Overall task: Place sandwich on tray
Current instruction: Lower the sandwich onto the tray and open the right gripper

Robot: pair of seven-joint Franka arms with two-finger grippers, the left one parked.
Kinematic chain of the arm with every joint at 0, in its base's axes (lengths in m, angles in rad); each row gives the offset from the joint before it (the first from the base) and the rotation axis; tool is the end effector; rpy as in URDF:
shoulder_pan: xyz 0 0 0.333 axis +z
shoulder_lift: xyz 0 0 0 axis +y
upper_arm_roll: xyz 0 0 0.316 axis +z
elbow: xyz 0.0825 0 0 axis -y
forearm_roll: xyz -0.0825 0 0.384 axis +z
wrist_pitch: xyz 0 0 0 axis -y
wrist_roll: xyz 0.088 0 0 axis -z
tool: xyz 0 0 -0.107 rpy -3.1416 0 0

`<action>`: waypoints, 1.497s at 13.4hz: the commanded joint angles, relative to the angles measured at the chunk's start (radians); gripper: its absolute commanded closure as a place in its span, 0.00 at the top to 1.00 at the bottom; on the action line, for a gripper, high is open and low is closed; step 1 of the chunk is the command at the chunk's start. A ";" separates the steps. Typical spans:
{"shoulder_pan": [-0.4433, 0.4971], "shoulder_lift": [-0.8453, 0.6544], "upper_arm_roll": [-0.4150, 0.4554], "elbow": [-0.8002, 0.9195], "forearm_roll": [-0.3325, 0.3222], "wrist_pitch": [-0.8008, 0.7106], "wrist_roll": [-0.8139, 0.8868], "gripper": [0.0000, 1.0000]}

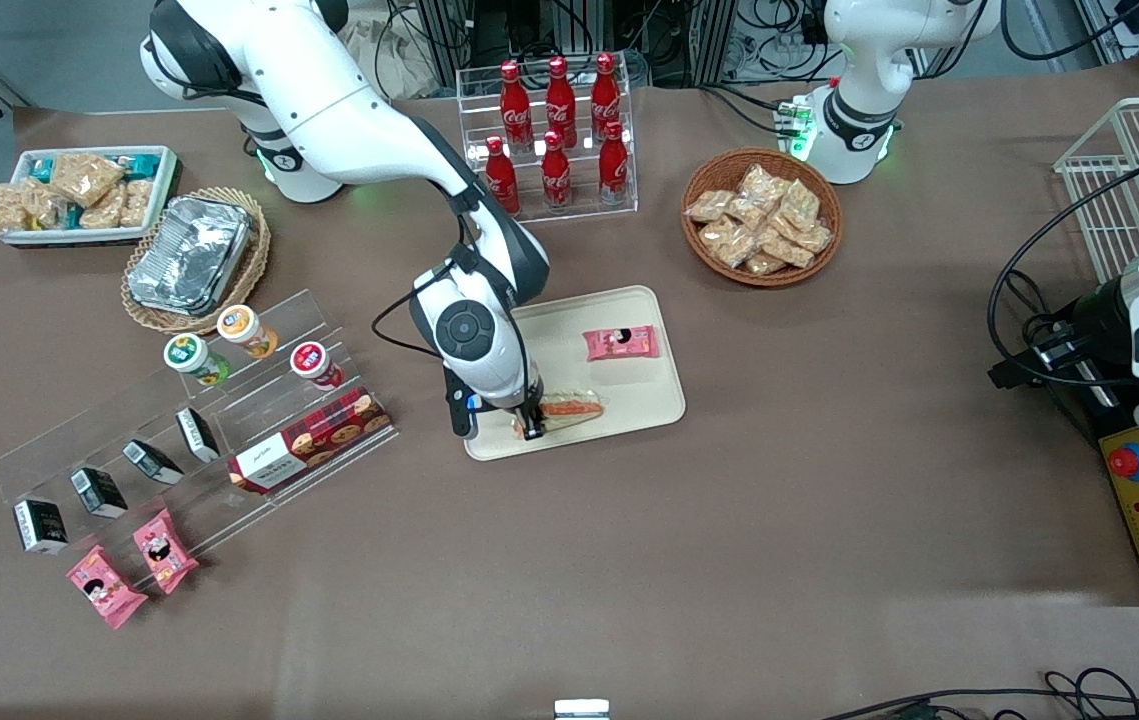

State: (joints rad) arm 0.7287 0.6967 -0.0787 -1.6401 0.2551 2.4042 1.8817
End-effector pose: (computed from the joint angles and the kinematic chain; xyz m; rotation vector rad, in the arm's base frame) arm 0.5483 0.4276 0.2161 -2.3233 1.9463 0.1528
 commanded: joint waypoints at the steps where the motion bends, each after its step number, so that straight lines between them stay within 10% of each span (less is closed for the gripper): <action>1: 0.003 0.015 -0.003 0.025 -0.020 0.013 0.027 0.99; 7: -0.014 -0.020 -0.007 0.054 -0.020 -0.008 0.019 0.99; 13: -0.025 -0.130 -0.055 0.192 -0.027 -0.374 -0.096 0.99; 20: -0.080 -0.414 -0.049 0.195 -0.026 -0.546 -0.521 0.99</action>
State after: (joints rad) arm 0.6724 0.3635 -0.1361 -1.4230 0.2453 1.9323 1.5031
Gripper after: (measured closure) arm 0.009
